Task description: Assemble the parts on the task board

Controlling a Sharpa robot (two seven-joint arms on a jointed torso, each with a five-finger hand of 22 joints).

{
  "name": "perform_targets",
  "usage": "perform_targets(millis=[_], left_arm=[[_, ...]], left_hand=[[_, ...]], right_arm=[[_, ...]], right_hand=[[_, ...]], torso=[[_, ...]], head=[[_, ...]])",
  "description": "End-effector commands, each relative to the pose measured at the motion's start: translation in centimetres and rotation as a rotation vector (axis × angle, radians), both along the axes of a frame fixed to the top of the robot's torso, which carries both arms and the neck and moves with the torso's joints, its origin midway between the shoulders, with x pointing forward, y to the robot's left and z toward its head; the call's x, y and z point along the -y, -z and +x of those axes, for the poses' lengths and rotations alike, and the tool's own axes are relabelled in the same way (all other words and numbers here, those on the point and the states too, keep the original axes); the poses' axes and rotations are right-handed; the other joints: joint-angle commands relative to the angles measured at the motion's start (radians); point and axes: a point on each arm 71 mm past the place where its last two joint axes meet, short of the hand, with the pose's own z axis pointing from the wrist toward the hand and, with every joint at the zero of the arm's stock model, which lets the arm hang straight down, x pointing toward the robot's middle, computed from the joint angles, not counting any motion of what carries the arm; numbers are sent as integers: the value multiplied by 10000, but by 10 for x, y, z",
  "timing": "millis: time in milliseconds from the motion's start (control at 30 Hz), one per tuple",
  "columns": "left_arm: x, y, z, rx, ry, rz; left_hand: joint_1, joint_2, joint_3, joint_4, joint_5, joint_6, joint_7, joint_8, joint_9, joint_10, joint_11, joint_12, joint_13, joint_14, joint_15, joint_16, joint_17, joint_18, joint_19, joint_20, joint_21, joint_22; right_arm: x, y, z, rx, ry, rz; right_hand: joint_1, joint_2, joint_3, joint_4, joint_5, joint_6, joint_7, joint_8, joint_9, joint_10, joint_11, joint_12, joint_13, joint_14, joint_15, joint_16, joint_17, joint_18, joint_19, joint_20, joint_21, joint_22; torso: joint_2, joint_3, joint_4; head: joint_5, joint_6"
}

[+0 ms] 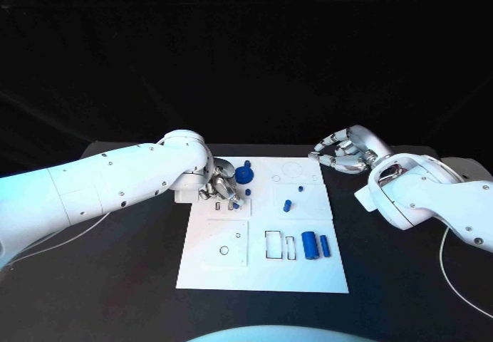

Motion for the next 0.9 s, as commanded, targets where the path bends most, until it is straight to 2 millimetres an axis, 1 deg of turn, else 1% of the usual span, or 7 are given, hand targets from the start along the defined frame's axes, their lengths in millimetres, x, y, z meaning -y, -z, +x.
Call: perform_targets(millis=[33,267,400,567,733,800,900], left_arm=[[2,1,-1,-158,94,-11],[2,1,-1,-210,-6,-164],[1,1,0,-221,-95,-227],[-1,1,2,-248,-203,-285],[-2,1,3,-283,-329,-409],[-2,2,3,-302,-396,-506],[-2,2,4,-338,-541,-722]], left_hand=[[207,7,262,-155,-34,24,-66,-16,47,-33,-85,-36,-25,760,-78,56,1602,-166,-47,-39,48,6],[329,23,962,-707,-12,-25,-80,35,224,-69,-102,-118,-114,759,-90,56,1599,-167,-51,-45,45,6],[351,57,1183,-894,9,-45,-85,58,285,-78,-109,-152,-153,758,-94,55,1597,-166,-55,-45,42,3],[418,141,1635,-1386,255,-101,-86,145,454,-61,-120,-191,-185,756,-106,52,1590,-168,-49,-51,48,17],[386,159,1890,-1899,1302,-170,-69,294,707,-18,-114,-223,-200,754,-105,51,1585,-173,-37,-45,64,42],[360,165,1914,-1986,1510,-165,-71,324,759,17,-118,-206,-174,755,-107,52,1586,-177,-26,-39,75,65],[353,204,2008,-2174,2000,-99,-80,384,858,138,-136,-138,-80,755,-124,51,1582,-178,-16,-41,92,87]], right_arm=[[-1,1,0,-44,-130,-133],[-1,1,0,-48,-128,-135],[-1,1,0,-51,-128,-137],[-1,1,0,-59,-128,-141],[-1,2,0,-72,-129,-140],[-1,2,0,-78,-128,-137],[-1,2,0,-86,-124,-133]], right_hand=[[-53,12,4,-35,60,-65,-36,38,-2,-34,-16,-33,990,902,-85,-48,2047,45,828,-65,-48,2369],[-32,13,28,-40,169,-72,-40,63,-4,-25,-21,-24,995,904,-91,-49,2050,44,832,-71,-44,2372],[-27,11,36,-39,210,-75,-41,71,-4,-27,-21,-29,990,903,-93,-52,2045,43,834,-73,-41,2374],[-25,11,40,-39,233,-76,-42,76,-5,-27,-22,-29,989,902,-94,-54,2041,45,830,-74,-49,2370],[-25,11,44,-37,255,-77,-42,81,-5,-24,-23,-26,991,903,-94,-52,2045,43,835,-75,-41,2375],[-25,11,44,-37,255,-77,-42,81,-5,-24,-23,-26,991,903,-94,-52,2045,43,835,-75,-41,2375],[-29,11,46,-34,272,-76,-42,85,-5,-19,-23,-19,996,905,-95,-50,2050,43,835,-75,-41,2374]], torso=[[-4,10,-8],[-3,11,1],[-6,12,1],[-10,17,0],[-11,19,-3],[-10,19,-6],[-12,11,-3]], head=[[3,-9],[7,-25],[16,-28],[30,-30],[48,-44],[53,-46],[71,-42]])
